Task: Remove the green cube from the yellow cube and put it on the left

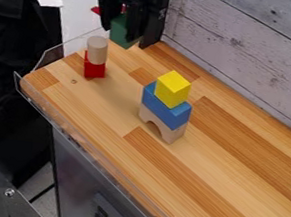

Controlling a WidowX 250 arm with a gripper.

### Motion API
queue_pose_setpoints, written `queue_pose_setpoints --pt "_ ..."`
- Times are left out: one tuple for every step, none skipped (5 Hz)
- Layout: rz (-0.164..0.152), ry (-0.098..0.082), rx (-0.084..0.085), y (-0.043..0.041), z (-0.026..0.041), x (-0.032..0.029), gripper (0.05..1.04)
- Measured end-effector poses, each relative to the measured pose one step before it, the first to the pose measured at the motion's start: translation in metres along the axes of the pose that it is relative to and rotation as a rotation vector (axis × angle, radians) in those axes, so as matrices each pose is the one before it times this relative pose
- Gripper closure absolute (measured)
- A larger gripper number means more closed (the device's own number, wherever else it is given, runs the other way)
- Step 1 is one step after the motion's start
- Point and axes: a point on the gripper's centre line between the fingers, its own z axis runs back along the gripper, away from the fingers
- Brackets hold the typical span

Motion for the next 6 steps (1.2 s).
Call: queue_pose_setpoints --pt "0.0016 0.0403 0.0003 0.00483 -0.01653 -0.00382 0.539" --pt "-0.0175 0.0304 -0.0059 -0.00155 -0.01301 -0.00227 0.539" --pt "-0.0278 0.0156 -0.0207 -0.00547 -0.01133 -0.0003 0.539" --pt "-0.0122 0.0259 -0.0267 -0.00393 -0.01419 -0.00124 0.539" --pt "-0.0061 0.0141 -0.0121 -0.00148 -0.0153 0.0015 0.539" --pt "-0.0034 0.0191 -0.01 0.00087 -0.01485 0.00252 0.539"
